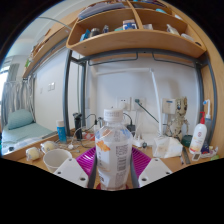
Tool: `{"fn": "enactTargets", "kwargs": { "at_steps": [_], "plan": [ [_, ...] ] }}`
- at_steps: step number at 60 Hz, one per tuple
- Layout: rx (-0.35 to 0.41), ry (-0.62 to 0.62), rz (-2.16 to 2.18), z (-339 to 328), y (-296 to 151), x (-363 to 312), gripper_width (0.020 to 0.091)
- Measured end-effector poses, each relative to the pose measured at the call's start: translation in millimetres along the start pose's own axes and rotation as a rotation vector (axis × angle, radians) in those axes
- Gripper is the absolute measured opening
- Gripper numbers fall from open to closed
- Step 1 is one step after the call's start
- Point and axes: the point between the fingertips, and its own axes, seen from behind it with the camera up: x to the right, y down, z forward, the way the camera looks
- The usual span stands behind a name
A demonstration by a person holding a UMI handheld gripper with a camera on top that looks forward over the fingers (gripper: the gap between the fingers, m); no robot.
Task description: Pour water
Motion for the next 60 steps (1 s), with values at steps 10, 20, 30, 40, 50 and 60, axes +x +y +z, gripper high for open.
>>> {"fn": "enactTargets", "kwargs": {
  "at_steps": [10,20,30,40,50,60],
  "plan": [
    [-0.021,0.057,-0.046,-24,-1,7,0.0868],
    [-0.01,0.138,-0.051,-78,4,11,0.0866],
    [-0.026,0.185,0.031,-137,14,3,0.0861],
    [-0.033,0.243,0.08,-180,21,4,0.0855],
    [-0.042,0.241,0.091,-201,24,4,0.0854],
    [-0.046,0.266,0.087,-214,31,20,0.0849]
  ]
}}
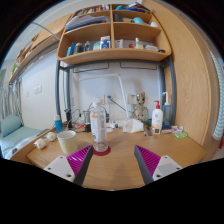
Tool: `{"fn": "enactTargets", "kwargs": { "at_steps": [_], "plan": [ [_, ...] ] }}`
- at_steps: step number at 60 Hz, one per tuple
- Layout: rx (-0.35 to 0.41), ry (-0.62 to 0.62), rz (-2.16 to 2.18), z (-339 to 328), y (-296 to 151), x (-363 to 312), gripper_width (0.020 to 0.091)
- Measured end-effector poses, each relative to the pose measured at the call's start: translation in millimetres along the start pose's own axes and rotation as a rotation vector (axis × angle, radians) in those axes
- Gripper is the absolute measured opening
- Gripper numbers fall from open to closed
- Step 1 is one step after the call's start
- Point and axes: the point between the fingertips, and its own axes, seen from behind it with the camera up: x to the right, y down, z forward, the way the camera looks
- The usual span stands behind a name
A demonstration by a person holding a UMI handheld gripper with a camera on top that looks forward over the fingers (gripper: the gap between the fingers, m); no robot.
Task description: Pour water
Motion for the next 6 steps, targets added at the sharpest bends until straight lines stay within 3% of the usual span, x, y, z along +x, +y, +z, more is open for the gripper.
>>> {"fn": "enactTargets", "kwargs": {
  "at_steps": [6],
  "plan": [
    [-0.011,0.021,0.003,0.7,1.7,10.4,0.085]
  ]
}}
